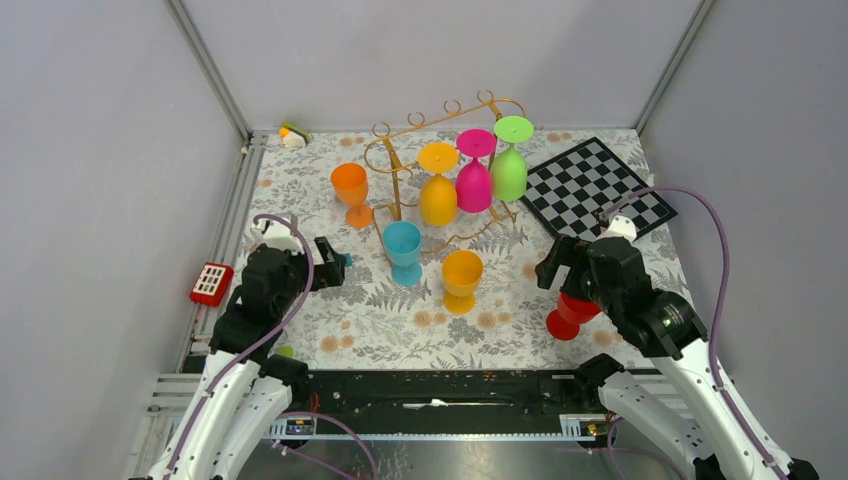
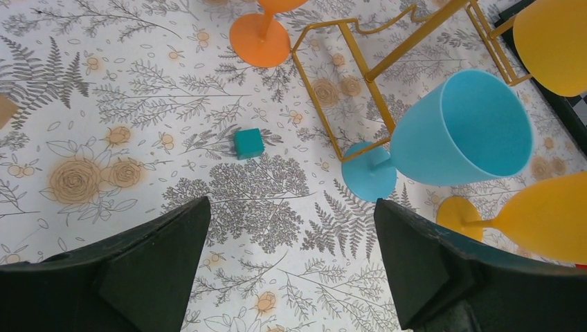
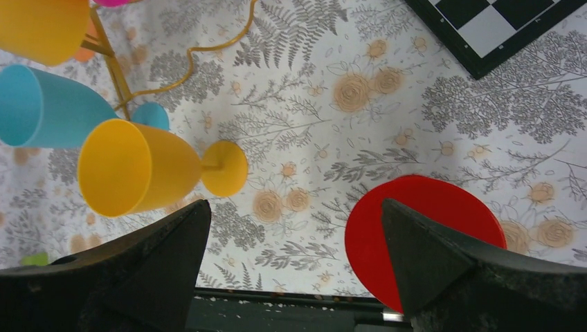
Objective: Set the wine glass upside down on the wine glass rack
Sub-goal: Pick up the wine glass at the center of the board.
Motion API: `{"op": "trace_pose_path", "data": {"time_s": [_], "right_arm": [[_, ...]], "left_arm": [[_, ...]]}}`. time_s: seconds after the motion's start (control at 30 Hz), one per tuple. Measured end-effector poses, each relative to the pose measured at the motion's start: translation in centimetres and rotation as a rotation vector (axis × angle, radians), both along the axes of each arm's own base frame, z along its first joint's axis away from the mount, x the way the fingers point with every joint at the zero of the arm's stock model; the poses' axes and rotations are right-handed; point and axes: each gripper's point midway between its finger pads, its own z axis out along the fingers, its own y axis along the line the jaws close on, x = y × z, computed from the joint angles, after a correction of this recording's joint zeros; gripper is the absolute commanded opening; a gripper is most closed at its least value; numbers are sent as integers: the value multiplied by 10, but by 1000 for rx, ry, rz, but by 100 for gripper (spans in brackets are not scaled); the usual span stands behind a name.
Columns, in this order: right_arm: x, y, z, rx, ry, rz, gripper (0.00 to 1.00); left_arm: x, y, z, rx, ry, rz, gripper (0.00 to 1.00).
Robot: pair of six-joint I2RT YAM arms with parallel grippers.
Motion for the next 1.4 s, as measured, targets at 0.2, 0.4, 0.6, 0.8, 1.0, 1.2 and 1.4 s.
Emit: {"op": "trace_pose_path", "data": {"time_s": [0.2, 0.4, 0.6, 0.8, 1.0, 1.2, 1.4], "right_arm": [[-8, -6, -9, -50, 31, 23, 100], [-12, -7, -16, -80, 65, 47, 100], [-17, 0, -23, -67, 111, 86, 100], [-22, 7, -30, -45, 141, 115, 100], [-25, 11, -30, -24, 152, 131, 99], [-25, 14, -32, -17, 168, 137, 100], [-28, 18, -34, 8, 186, 145, 100]], "left_arm": [[-1, -6, 0, -22, 8, -22, 98], [-5, -19, -2, -46, 28, -99, 93], [-15, -43, 6, -88, 36, -252, 82], [-24, -74, 35, -117, -16, -469, 73], [-34, -114, 61, -54, -84, -715, 73], [-42, -151, 57, 74, -103, -870, 68], [-21, -163, 35, 192, -63, -858, 66]]}}
